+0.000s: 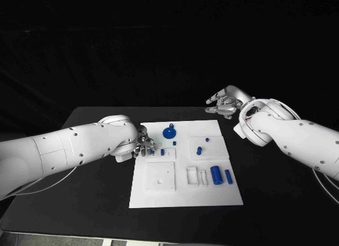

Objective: Assemble the parts on the task board

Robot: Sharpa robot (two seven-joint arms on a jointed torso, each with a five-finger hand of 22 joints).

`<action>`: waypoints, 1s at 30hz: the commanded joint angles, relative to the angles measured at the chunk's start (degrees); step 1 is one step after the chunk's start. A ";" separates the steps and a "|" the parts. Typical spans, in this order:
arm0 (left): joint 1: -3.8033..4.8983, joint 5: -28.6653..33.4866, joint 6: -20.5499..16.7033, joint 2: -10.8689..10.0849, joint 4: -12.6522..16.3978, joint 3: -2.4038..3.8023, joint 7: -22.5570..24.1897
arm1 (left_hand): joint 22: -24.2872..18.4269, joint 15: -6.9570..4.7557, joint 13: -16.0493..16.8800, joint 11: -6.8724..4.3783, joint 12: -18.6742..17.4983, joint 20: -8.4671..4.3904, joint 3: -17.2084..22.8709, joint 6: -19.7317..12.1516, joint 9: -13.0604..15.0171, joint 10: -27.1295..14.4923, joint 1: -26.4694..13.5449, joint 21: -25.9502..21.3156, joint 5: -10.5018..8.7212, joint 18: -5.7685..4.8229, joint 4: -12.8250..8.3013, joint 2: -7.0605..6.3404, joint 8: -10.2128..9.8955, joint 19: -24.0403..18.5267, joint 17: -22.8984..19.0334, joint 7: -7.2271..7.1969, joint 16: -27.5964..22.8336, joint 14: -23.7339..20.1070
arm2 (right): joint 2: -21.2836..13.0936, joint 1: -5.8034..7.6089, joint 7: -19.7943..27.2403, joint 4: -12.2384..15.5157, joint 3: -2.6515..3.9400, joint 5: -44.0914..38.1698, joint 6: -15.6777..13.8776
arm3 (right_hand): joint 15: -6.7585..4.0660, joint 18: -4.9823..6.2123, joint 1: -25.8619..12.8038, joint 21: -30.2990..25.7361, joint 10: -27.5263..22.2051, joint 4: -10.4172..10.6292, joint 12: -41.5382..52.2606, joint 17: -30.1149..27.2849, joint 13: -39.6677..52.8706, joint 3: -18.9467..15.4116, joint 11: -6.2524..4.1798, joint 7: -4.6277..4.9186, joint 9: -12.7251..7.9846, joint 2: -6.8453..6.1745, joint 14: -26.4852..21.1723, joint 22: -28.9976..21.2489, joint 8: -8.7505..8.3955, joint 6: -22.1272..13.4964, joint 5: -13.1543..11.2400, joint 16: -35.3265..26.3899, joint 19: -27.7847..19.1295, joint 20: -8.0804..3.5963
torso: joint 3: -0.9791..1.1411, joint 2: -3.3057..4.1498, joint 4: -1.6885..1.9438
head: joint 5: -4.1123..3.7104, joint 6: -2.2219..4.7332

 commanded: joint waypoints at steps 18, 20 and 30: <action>-0.57 -0.73 3.38 0.65 0.13 -0.09 -0.82 | 1.14 -0.20 0.60 -0.69 1.01 -0.43 0.19 9.12 0.22 2.55 0.73 1.66 0.12 0.50 -0.21 0.05 0.28 -0.53 0.24 -6.01 0.94 0.48 | 0.05 -0.30 0.40 0.01 0.04 -0.37 0.47 | -0.45 1.06 -0.56 -0.19 -0.34 0.01 -0.07 -0.02 0.07 0.64 -0.21 -0.05 0.03 0.09 0.13 5.22 -0.23 0.31 0.30 -0.38 3.15 -0.35 | -0.02 0.02 -0.02 | -0.13 -0.08; -0.57 -0.72 3.20 0.60 0.13 -0.09 -0.78 | 1.14 -0.20 0.60 -0.69 1.01 -0.43 0.19 9.12 0.22 2.55 0.73 1.66 0.12 0.50 -0.21 0.05 0.28 -0.53 0.24 -6.01 0.94 0.48 | 0.05 -0.30 0.40 0.01 0.04 -0.37 0.48 | -0.45 1.06 -0.56 -0.19 -0.34 0.01 -0.07 -0.02 0.07 0.64 -0.21 -0.05 0.03 0.09 0.13 5.22 -0.23 0.31 0.30 -0.38 3.15 -0.35 | -0.03 0.02 0.01 | -0.13 -0.08; -0.58 -0.63 1.55 -0.02 0.35 -0.07 -0.44 | 1.10 -0.22 0.63 -0.68 0.95 -0.41 0.29 9.04 0.27 2.54 0.59 1.89 0.23 0.58 -0.09 0.14 0.25 -0.62 0.13 -5.99 0.89 0.48 | 0.01 -0.35 0.40 -0.05 0.04 -0.37 0.45 | -0.45 1.06 -0.56 -0.19 -0.34 0.01 -0.07 -0.02 0.07 0.64 -0.21 -0.05 0.03 0.09 0.13 5.22 -0.23 0.31 0.30 -0.38 3.15 -0.35 | -0.09 0.03 0.01 | -0.12 -0.08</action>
